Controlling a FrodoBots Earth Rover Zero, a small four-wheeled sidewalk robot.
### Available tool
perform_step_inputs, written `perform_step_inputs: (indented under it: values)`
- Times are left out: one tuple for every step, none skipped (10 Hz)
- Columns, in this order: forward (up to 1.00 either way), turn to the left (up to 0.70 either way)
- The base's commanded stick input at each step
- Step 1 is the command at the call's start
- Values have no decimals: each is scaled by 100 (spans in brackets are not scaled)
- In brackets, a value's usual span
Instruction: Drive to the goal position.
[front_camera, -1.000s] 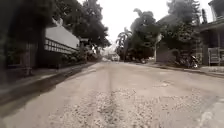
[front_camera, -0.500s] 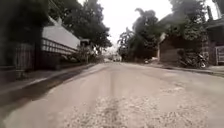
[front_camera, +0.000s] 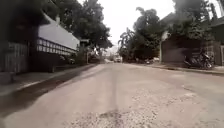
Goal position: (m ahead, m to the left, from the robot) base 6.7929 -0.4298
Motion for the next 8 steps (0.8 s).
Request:
perform_step_inputs:
  values:
    - [70, 5]
    - [70, 4]
    - [70, 0]
    - [70, 0]
    - [70, 0]
    - [70, 0]
    - [70, 12]
    - [70, 13]
